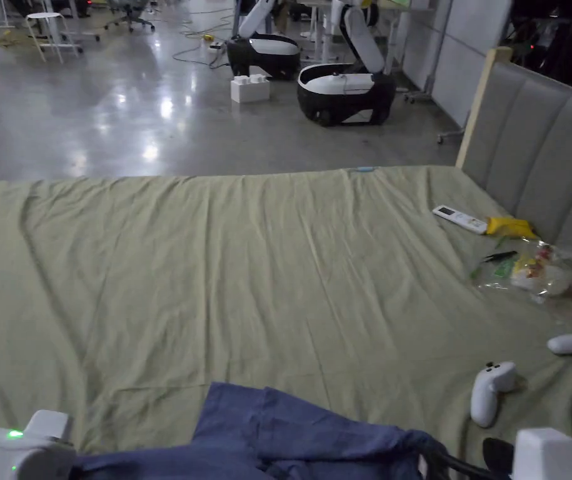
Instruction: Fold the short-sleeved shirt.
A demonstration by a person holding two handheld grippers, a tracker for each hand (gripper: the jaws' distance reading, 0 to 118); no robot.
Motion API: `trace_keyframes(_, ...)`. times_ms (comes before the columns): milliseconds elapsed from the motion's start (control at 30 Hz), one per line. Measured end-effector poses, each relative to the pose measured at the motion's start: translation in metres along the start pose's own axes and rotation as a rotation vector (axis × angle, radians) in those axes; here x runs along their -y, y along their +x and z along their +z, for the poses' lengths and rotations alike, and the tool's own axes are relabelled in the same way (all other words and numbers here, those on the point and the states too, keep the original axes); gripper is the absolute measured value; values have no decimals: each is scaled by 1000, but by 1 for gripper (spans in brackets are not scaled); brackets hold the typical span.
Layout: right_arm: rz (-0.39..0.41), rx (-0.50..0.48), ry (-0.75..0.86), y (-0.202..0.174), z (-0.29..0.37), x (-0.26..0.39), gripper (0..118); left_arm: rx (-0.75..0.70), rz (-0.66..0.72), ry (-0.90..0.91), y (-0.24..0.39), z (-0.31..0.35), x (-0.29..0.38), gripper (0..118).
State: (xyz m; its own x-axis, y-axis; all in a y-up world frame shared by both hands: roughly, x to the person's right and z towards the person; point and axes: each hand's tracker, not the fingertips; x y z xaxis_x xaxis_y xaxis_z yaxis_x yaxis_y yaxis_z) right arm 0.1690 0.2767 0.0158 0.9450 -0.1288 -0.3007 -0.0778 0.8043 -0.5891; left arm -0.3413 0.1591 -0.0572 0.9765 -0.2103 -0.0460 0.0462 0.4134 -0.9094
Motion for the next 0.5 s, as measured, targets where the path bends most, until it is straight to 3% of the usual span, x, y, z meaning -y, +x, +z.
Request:
trace_keyframes(167,149,86,-155,42,-102,1,88,15,0,-12,-4,0,-1,9)
trace_keyframes(300,289,39,-286,53,-145,13,88,45,16,-39,-7,0,-2,9)
trace_keyframes(400,276,-44,-349,56,-155,20,77,51,17,-44,-7,0,-2,9)
trace_keyframes(500,249,-44,-325,57,-161,20,70,49,7,-50,-8,1,-1,9)
